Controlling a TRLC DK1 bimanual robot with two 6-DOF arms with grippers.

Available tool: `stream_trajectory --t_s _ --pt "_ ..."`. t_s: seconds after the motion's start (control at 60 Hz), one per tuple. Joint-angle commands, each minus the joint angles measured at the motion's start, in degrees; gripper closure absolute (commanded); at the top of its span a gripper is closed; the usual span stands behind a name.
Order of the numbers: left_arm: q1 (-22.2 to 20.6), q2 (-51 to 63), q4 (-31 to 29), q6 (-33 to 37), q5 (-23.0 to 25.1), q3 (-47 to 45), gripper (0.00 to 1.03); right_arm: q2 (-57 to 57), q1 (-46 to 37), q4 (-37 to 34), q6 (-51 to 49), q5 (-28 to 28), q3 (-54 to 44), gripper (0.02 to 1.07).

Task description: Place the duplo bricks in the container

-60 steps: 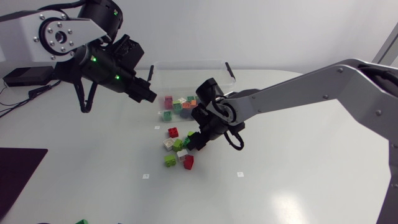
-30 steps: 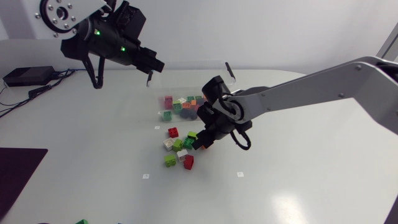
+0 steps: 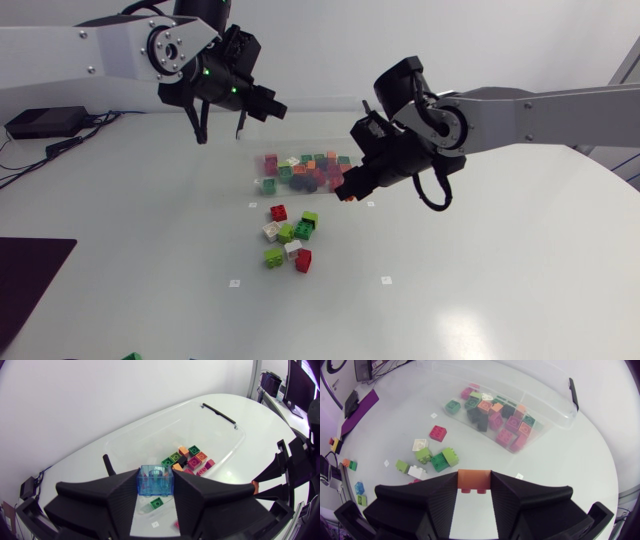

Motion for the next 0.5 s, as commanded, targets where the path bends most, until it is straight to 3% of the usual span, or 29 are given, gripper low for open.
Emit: stream_trajectory --t_s 0.0,0.067,0.15,0.483 --pt "-0.15 2.17 0.80 -1.34 0.00 2.08 0.40 -1.48 -0.57 -1.21 -0.45 -0.66 2.24 0.80" --pt "-0.15 2.53 0.80 -1.08 0.00 2.08 0.22 -1.74 -0.83 -1.39 -0.10 -0.93 3.56 0.80" --pt "0.03 2.17 0.80 -0.64 -0.09 1.47 0.10 -1.65 -1.09 -1.65 0.52 -1.46 5.41 0.80" --pt "0.91 -9.25 0.10 5.43 0.09 -9.08 0.07 1.69 -1.44 -1.74 2.98 -1.72 14.64 0.79"
